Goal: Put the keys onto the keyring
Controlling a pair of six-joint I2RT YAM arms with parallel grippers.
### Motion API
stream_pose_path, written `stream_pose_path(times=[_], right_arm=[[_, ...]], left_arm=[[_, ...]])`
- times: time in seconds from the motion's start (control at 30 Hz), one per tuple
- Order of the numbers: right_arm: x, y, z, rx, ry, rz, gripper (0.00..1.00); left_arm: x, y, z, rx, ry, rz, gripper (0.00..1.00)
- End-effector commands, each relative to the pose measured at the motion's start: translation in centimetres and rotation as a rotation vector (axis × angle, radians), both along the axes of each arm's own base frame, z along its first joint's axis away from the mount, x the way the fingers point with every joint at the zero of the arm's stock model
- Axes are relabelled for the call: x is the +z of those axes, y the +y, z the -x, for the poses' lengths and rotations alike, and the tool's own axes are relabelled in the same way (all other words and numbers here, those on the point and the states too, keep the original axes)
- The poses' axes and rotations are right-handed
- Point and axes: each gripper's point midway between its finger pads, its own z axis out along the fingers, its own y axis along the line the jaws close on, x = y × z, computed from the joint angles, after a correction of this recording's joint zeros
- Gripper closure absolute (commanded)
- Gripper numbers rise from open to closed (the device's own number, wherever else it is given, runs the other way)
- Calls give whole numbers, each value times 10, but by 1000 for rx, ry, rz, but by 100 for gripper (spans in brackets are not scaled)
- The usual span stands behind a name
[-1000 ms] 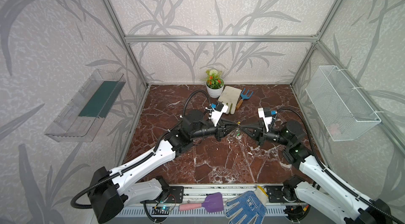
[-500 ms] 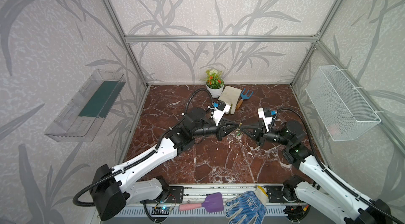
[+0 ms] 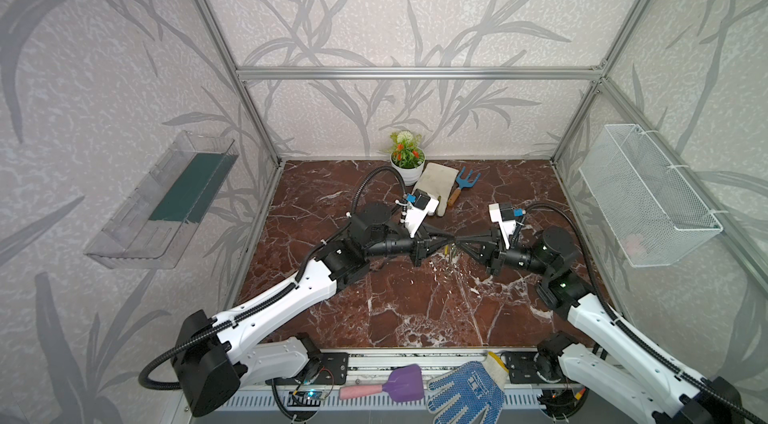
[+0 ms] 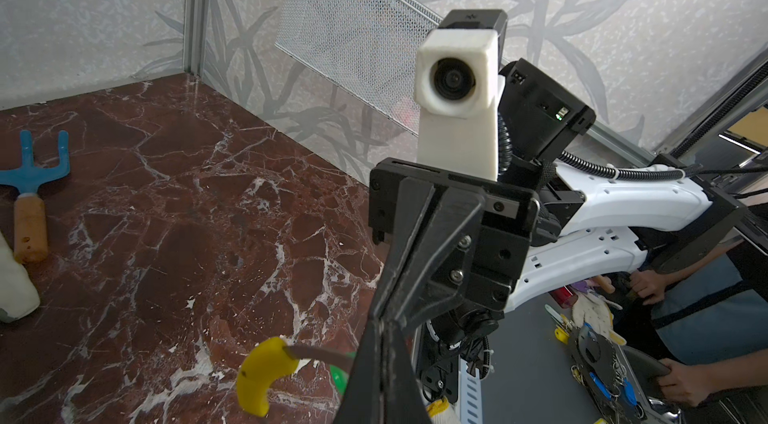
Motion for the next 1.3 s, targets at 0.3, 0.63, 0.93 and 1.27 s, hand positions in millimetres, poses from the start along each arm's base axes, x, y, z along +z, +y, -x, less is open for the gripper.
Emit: stream_pose_path(times=[0.3,0.63,0.93,1.27], right_arm=[[13,-12,3,-106,-58,-44,71],[14,9,8,-96,-95,-13,71],[20,28,6,-104,-129,10,71],[27,33,7,-102,-151,9,71]], left_arm=[[60,20,-12,145,-115,350,100],[68,23,-13,155,-123,485,100],[64,18,-10,136,-104,491,100],[59,10,-11,119,-80,502,100]])
